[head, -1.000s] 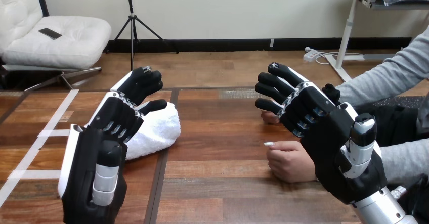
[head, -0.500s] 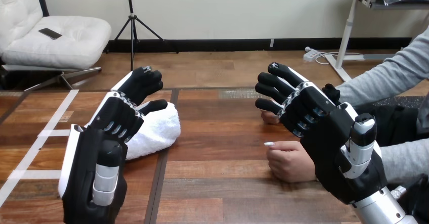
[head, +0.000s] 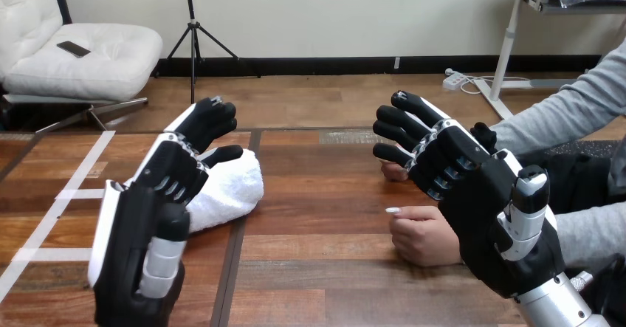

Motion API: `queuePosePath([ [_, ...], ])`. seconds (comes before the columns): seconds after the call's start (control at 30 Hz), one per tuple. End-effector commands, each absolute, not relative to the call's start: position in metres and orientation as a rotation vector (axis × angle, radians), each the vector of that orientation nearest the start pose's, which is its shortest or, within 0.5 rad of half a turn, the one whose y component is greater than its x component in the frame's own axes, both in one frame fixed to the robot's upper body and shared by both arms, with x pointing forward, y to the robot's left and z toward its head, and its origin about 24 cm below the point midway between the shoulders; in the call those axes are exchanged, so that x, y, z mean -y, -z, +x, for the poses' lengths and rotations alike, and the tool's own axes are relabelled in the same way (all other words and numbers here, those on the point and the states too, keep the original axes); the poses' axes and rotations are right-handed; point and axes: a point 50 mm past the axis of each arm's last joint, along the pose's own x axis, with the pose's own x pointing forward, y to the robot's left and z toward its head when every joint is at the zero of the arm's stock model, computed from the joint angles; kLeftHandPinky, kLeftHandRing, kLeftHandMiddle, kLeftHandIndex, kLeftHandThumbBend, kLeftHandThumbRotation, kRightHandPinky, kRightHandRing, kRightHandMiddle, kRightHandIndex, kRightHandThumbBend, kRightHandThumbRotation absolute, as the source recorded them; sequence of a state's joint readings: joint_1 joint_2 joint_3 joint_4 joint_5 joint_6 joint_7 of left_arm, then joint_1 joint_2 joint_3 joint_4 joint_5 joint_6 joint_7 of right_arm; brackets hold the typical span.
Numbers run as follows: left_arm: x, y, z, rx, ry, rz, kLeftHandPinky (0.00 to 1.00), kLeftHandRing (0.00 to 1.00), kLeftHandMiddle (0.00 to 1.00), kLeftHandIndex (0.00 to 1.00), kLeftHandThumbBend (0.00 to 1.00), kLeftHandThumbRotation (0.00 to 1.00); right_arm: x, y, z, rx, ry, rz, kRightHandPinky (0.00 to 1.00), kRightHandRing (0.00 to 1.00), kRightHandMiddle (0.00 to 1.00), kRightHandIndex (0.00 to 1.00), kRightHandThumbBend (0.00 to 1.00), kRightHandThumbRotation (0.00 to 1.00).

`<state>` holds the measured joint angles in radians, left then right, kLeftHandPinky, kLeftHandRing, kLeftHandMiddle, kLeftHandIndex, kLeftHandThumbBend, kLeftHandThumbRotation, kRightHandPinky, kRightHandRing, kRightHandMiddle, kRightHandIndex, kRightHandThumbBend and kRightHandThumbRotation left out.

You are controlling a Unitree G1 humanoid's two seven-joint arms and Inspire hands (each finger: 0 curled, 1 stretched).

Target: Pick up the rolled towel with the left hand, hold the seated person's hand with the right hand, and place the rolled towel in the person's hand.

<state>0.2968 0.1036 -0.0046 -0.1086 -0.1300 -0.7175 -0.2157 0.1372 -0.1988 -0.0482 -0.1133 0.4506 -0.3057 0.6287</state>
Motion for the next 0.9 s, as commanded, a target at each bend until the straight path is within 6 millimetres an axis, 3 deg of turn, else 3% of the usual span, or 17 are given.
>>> queuePosePath([
  [0.0,-0.174,-0.085,0.195,0.590,0.127,0.127,0.76,0.86,0.86,0.85,0.90,0.93,0.178,-0.095,0.225,0.450,-0.528,0.108,0.88,0.91,0.90,0.90,1.00,1.00],
  [0.87,-0.180,-0.104,0.243,0.637,0.168,0.323,0.76,0.88,0.89,0.87,0.98,0.88,0.176,-0.094,0.231,0.453,-0.534,0.107,0.88,0.92,0.90,0.90,1.00,1.00],
])
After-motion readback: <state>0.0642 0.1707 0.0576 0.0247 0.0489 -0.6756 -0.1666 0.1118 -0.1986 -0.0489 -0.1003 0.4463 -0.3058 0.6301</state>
